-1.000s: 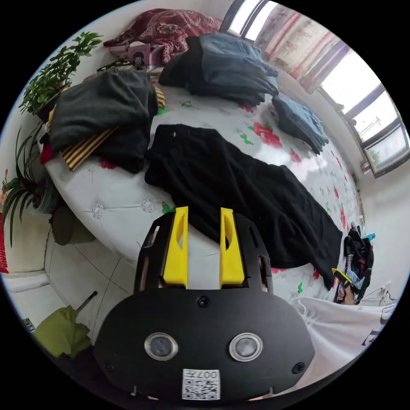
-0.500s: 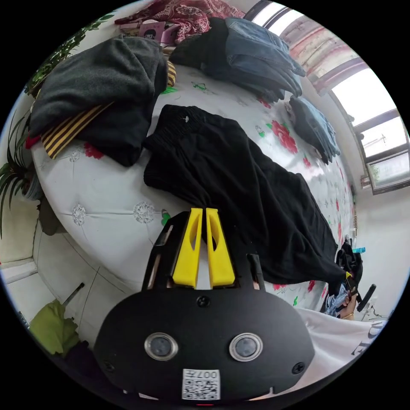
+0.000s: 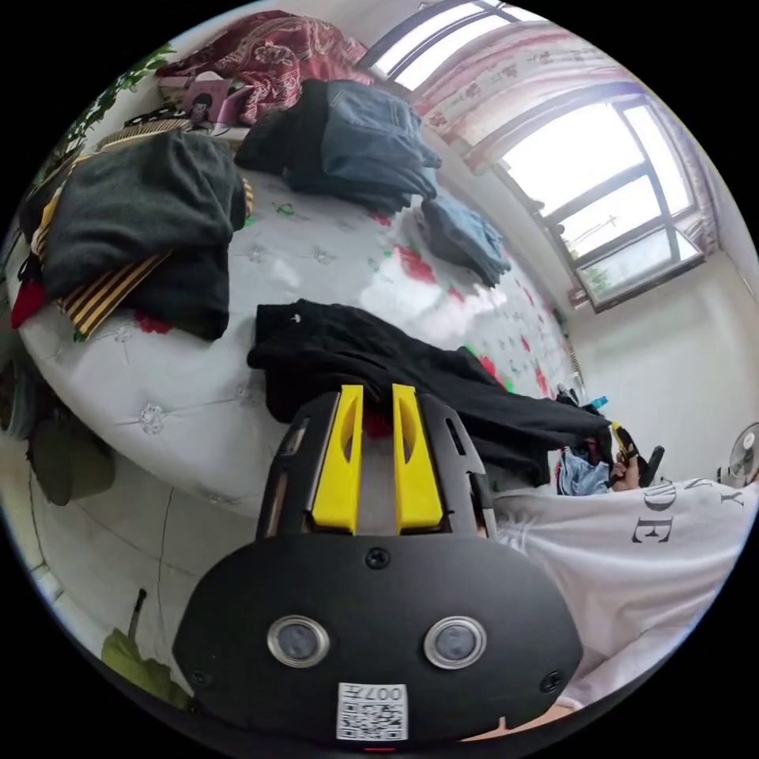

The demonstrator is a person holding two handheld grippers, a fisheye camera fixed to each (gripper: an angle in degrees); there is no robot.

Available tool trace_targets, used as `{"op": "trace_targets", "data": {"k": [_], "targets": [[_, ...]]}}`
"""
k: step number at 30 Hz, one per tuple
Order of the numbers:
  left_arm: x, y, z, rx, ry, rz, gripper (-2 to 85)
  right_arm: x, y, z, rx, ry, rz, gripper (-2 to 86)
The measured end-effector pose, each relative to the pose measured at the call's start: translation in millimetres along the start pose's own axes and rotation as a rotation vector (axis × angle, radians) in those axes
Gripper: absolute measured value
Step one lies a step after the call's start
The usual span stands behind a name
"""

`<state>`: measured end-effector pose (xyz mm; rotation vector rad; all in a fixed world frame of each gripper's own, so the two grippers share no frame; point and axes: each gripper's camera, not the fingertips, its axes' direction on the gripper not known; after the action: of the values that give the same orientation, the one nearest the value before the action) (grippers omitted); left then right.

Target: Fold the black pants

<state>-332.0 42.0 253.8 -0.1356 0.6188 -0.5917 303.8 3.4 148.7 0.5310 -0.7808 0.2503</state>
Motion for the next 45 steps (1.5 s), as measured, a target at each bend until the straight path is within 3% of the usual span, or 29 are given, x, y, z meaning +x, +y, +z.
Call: {"op": "trace_targets", "data": {"k": [4, 9, 12, 16, 19, 22, 24, 26, 33, 37, 40, 43, 45], "targets": [[-3, 8, 9, 0.013, -0.1, -0.091, 11.8, 4, 24, 6, -0.067, 0.052, -0.001, -0.2], [6, -21, 36, -0.044, -0.244, -0.046, 14.7, 17, 39, 6, -0.063, -0.005, 0.06, -0.2], [0, -50, 62, -0.123, -0.337, -0.078, 12.7, 17, 38, 3, -0.058, -0.008, 0.053, -0.2], [28, -75, 76, -0.144, -0.419, 0.064, 0.5, 12, 32, 1, -0.072, 0.028, 0.007, -0.2], [43, -83, 86, -0.211, -0.425, 0.14, -0.1, 14, 30, 3, -0.08, 0.035, 0.005, -0.2], [50, -78, 72, -0.136, -0.519, 0.143, 3.0, 19, 27, 4, -0.08, 0.024, 0.019, -0.2], [48, -74, 71, -0.143, -0.501, 0.165, 9.4, 20, 26, 6, -0.079, 0.021, 0.018, -0.2], [34, -72, 91, -0.275, -0.435, 0.122, 13.1, 25, 25, 14, -0.098, 0.028, 0.024, -0.2], [53, -108, 83, -0.38, -0.424, 0.137, 6.9, 48, -8, 46, -0.161, -0.005, 0.067, -0.2], [103, -165, 28, -0.271, -0.347, 0.255, 4.7, 47, -65, 44, -0.081, -0.034, 0.037, -0.2], [125, -220, -21, -0.1, -0.118, 0.261, 4.3, 38, -121, 27, 0.005, -0.02, 0.002, -0.2], [155, -257, -90, 0.129, 0.094, 0.285, 4.2, 11, -169, -36, 0.277, 0.007, -0.062, -0.2], [180, -258, -134, 0.254, 0.107, 0.353, 4.1, -4, -185, -88, 0.449, -0.051, -0.101, -0.2]]}}
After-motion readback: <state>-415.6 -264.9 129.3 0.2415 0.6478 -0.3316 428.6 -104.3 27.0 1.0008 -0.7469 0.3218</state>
